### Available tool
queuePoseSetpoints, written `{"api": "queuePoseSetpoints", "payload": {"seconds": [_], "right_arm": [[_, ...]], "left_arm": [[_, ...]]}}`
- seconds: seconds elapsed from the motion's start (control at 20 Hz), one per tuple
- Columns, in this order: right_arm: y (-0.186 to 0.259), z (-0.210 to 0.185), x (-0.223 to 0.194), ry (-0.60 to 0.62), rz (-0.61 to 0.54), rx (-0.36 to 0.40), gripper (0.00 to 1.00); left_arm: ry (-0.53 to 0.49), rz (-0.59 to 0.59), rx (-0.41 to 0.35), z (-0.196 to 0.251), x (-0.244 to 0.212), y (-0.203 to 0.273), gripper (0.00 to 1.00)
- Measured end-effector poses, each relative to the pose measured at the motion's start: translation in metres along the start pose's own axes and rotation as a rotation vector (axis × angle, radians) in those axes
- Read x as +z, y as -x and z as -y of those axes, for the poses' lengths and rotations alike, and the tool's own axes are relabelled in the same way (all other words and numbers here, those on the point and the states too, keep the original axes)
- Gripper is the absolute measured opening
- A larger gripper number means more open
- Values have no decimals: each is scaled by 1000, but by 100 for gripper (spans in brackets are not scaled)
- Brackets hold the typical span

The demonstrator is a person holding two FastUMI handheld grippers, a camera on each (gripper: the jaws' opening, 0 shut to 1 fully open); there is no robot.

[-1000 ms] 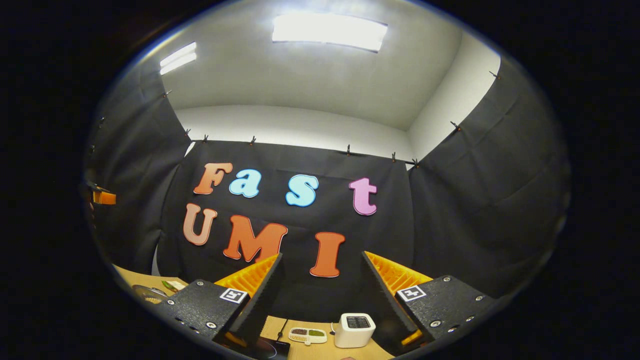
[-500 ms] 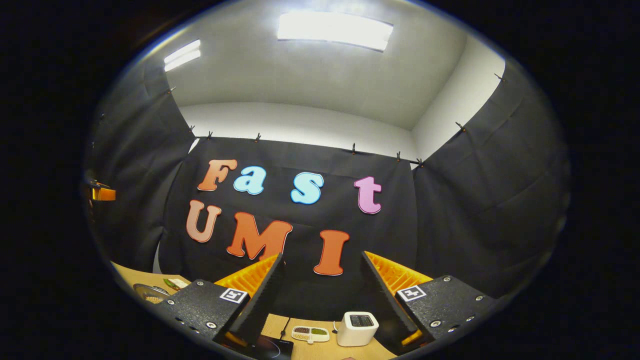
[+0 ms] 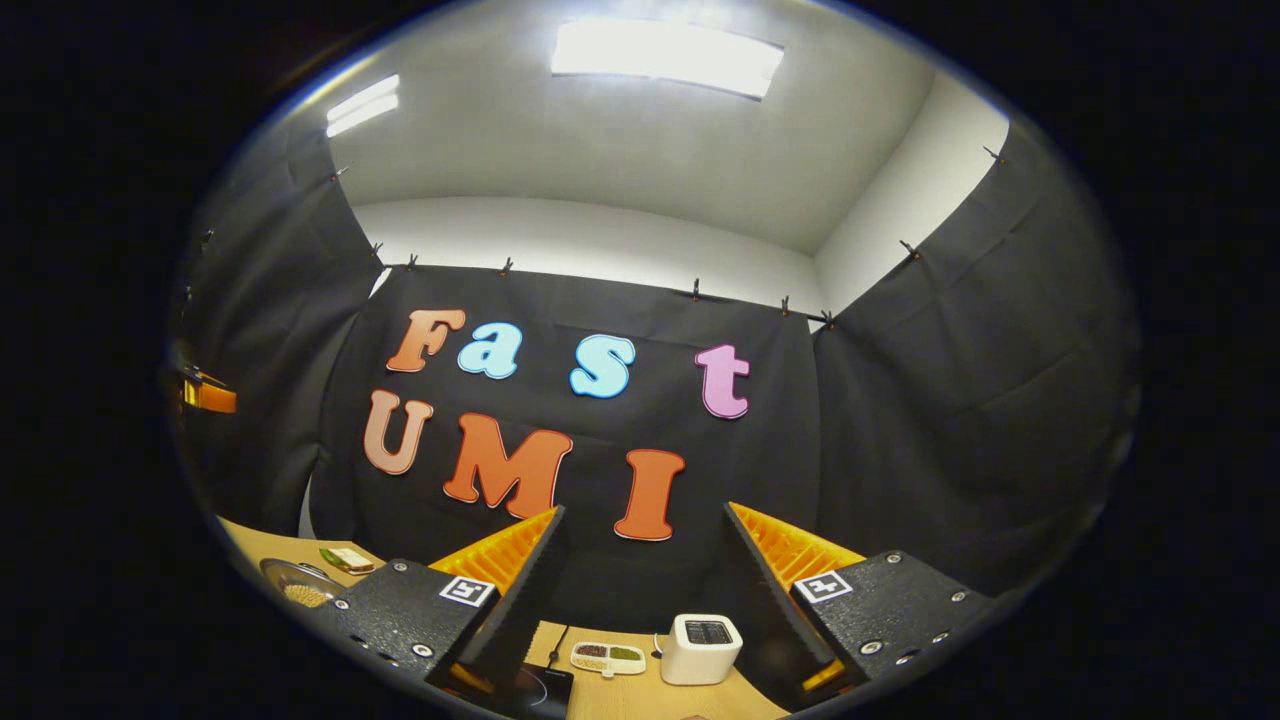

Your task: First push the handle of the pot to place it horizontally, then grasp the pot with both hands and set it on the induction cooktop.

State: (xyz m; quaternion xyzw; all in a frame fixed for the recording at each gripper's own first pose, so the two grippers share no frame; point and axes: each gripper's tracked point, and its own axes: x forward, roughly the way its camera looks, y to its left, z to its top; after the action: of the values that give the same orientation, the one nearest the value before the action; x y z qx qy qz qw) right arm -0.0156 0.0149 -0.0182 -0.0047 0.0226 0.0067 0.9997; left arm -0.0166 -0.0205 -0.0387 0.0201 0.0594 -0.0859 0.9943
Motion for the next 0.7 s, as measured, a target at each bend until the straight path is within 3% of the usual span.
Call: {"api": "queuePoseSetpoints", "payload": {"seconds": [0.15,0.2,0.25,0.3,0.35,0.4,0.7], "right_arm": [[3,-2,-6,-14,-6,14,93],[3,-3,-9,-16,-9,19,93],[3,-4,-12,-15,-12,23,93],[4,-4,-15,-13,-16,26,96],[4,-5,-18,-10,-19,30,93],[4,-7,-21,-8,-23,33,93],[4,-19,-37,-12,-23,62,93]], "left_arm": [[-70,-116,-57,20,-33,-5,54],[-90,-154,-80,26,-43,-8,41],[-94,-196,-115,35,-55,-7,41],[-87,-238,-156,47,-67,-8,22],[-72,-281,-203,59,-77,-6,21],[-63,-317,-244,71,-88,-3,10],[-88,-535,-376,97,-148,15,3]]}}
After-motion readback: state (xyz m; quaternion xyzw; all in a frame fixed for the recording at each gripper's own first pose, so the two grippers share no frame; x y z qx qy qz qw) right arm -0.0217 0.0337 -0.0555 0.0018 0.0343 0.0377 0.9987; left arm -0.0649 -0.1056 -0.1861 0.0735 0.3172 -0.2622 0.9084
